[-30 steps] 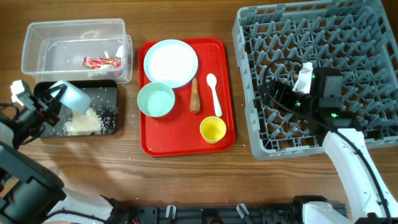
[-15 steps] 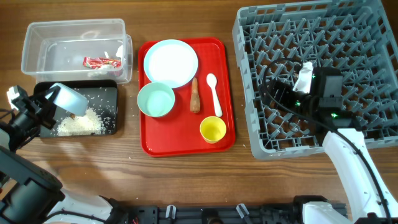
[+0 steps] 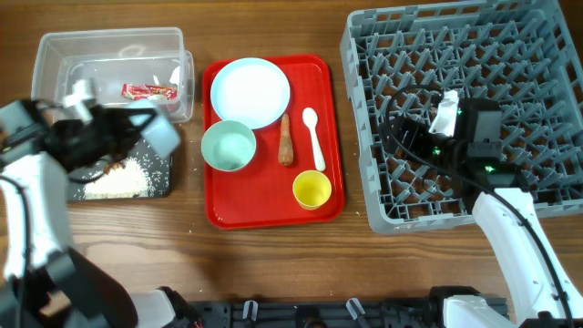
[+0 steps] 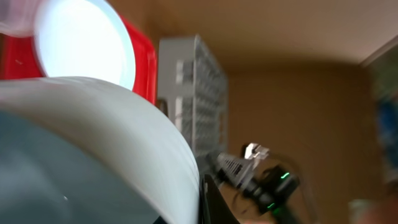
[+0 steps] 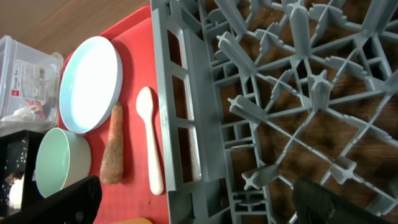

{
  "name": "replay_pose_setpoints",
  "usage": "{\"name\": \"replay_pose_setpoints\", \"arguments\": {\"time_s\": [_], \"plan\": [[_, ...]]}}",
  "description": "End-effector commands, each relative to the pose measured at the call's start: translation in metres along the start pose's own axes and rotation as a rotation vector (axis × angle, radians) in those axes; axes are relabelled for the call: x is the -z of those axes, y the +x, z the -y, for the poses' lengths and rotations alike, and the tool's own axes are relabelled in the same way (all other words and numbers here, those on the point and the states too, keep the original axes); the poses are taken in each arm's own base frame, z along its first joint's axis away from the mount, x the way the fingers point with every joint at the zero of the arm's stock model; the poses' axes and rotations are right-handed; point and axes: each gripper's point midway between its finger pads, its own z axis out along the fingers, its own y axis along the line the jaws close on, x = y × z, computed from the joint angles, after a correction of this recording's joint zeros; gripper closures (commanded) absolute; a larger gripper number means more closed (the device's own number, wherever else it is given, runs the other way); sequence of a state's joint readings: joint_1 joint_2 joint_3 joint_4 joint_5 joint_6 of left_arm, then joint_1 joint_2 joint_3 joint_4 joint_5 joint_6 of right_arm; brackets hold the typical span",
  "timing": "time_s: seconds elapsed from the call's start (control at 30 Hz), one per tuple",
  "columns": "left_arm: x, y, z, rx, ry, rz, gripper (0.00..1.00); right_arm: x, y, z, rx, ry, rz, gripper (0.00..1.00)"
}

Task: Sort waste into correct bins and load items into the dishwasher rack
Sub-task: 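Place the emptied blue bowl back on the red tray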

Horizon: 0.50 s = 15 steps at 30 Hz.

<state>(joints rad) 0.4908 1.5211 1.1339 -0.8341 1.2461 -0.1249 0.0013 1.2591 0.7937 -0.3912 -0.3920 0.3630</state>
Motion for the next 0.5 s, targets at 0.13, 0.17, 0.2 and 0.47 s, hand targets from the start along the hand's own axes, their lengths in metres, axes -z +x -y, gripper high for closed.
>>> {"name": "replay_pose_setpoints", "arguments": {"time_s": [0.13, 0.17, 0.2, 0.47], "plan": [[-0.095, 0.103, -0.007, -0.348, -0.517, -0.28, 0.96, -0.002, -0.005, -0.001, 0.0, 0.006, 0.006, 0.0], [-0.102, 0.116, -0.013, -0.37, -0.588, -0.307, 0.96, -0.002, -0.005, -0.001, 0.0, 0.006, 0.006, 0.0], [-0.107, 0.127, -0.02, -0.39, -0.659, -0.327, 0.96, -0.002, -0.004, -0.001, 0.0, 0.006, 0.005, 0.0], [-0.146, 0.195, -0.085, -0.538, -1.157, -0.334, 0.96, -0.011, 0.002, 0.005, -0.016, 0.019, -0.031, 0.0]]}}
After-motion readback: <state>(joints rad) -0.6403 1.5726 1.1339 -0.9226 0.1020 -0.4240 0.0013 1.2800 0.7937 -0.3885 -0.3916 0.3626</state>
